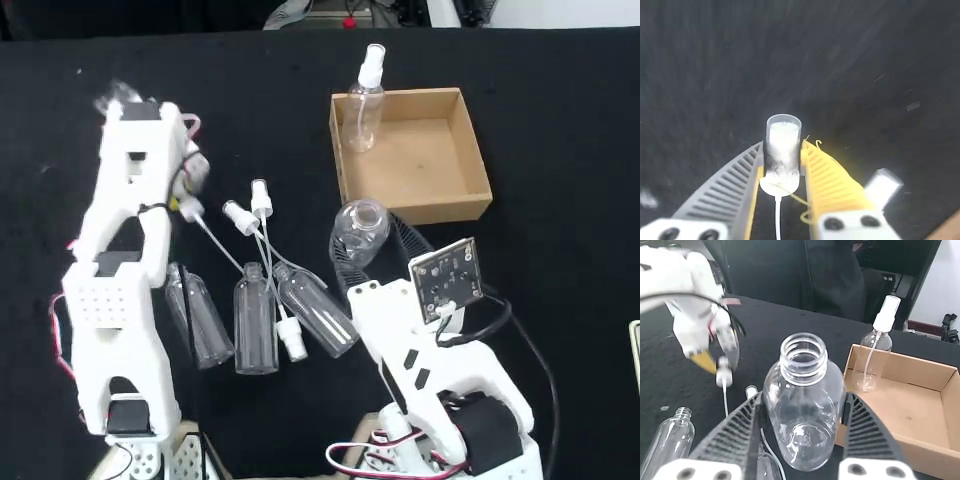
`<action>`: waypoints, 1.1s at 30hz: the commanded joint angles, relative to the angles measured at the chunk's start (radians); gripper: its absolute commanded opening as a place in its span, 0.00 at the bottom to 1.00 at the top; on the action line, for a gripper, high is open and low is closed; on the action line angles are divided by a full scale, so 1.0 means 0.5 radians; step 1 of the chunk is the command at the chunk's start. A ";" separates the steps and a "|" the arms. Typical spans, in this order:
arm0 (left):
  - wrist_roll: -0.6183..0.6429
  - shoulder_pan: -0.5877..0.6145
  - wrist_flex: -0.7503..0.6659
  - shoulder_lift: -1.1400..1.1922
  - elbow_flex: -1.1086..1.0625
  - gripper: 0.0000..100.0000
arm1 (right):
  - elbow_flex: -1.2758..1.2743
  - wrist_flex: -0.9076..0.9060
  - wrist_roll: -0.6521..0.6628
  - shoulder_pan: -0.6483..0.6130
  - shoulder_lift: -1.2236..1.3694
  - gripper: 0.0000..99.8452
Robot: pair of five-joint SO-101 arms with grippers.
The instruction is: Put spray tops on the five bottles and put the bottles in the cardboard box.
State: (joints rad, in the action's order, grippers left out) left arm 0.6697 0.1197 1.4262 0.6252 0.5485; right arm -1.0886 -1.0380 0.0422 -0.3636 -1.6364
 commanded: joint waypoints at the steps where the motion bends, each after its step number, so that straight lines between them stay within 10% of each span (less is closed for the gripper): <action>1: -0.184 0.133 0.242 -0.034 0.707 0.06 | -0.041 0.089 -0.006 0.018 -0.008 0.13; 11: -0.359 0.155 0.675 -0.255 1.726 0.06 | -0.198 0.258 -0.003 -0.089 0.014 0.13; 33: -0.703 -1.106 0.512 -2.028 0.839 0.06 | -0.262 0.233 0.077 -0.206 0.014 0.13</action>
State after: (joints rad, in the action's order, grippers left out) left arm 0.3261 -0.3422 1.7024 -0.3076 1.0303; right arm -1.2252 -0.9413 0.0652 -0.4542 -1.6272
